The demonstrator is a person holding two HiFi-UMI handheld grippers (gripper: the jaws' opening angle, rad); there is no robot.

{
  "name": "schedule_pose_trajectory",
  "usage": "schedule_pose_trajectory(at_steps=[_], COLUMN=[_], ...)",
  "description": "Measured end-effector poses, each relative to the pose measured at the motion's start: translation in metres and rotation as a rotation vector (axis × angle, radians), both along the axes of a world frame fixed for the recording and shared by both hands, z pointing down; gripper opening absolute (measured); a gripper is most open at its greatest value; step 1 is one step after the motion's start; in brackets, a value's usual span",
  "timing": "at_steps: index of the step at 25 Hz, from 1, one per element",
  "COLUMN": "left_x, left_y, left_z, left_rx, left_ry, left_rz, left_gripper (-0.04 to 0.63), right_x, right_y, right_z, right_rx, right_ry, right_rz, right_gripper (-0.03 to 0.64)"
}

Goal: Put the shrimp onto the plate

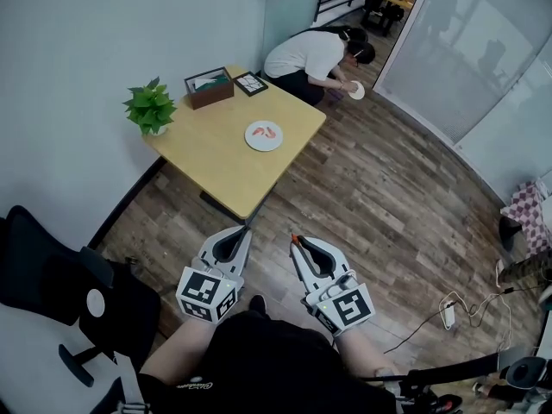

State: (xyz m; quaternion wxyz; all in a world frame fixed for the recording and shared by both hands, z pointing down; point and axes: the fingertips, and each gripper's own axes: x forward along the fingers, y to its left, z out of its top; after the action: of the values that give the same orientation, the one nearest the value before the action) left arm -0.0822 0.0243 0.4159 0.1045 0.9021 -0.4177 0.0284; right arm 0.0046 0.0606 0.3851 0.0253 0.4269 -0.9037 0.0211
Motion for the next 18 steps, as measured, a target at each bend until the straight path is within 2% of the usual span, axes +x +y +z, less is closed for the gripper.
schedule_pose_trajectory(at_steps=[7, 18], left_x=[-0.020, -0.019], left_y=[-0.037, -0.044], left_z=[0.007, -0.004], left_rx=[-0.020, 0.015], left_ry=[0.021, 0.044], left_rz=[0.026, 0.075], left_gripper=[0.000, 0.001], right_x=[-0.019, -0.023], right_y=[-0.037, -0.035], right_z=[0.005, -0.008], right_rx=[-0.023, 0.018], right_ry=[0.022, 0.052], right_rz=[0.035, 0.077], right_gripper=[0.042, 0.043])
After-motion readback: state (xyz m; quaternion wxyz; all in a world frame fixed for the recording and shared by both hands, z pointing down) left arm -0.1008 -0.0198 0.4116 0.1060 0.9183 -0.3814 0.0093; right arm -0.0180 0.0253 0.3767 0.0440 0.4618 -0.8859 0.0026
